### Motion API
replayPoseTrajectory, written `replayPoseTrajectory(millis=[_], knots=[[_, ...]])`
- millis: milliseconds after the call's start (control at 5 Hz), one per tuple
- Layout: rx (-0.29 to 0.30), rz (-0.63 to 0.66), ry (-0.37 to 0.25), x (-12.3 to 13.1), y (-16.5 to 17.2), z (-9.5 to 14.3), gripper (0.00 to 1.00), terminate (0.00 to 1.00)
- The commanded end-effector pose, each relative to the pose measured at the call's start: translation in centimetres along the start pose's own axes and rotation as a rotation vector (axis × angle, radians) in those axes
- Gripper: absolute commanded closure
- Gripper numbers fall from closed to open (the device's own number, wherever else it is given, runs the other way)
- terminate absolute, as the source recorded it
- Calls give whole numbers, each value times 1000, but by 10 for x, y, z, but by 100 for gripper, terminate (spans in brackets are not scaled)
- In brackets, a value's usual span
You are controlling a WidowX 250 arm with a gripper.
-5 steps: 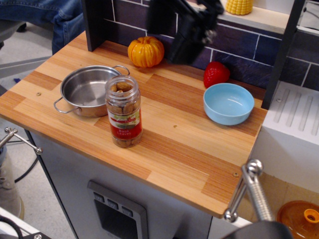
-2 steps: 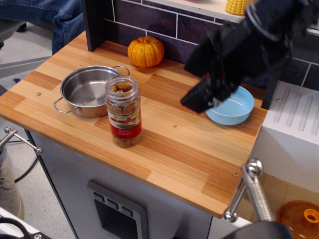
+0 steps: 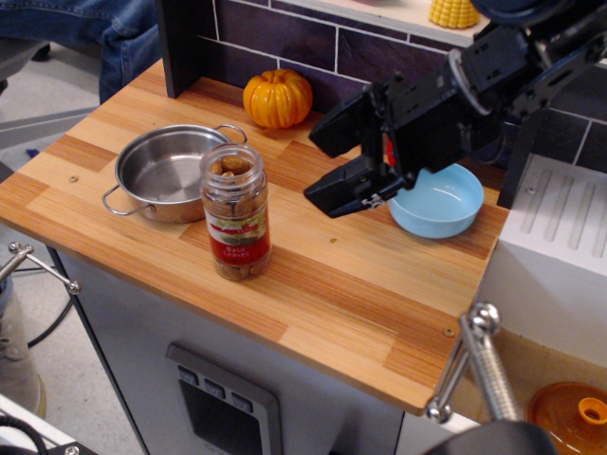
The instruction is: Pour almonds in pot
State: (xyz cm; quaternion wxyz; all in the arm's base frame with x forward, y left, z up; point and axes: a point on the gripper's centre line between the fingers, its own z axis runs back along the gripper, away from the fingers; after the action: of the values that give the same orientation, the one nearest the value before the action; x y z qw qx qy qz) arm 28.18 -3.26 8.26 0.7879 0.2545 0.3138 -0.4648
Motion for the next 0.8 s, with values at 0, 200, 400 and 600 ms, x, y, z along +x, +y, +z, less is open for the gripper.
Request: replayPoseTrajectory(millis=[0,200,400,600], knots=[[38,17,98,-29,1,-36,0,0],[62,17,99,-35,-3,-49,0,0],[70,34,122,-33,-4,-67,0,0],[102,38,172,-37,0,-85,0,0]])
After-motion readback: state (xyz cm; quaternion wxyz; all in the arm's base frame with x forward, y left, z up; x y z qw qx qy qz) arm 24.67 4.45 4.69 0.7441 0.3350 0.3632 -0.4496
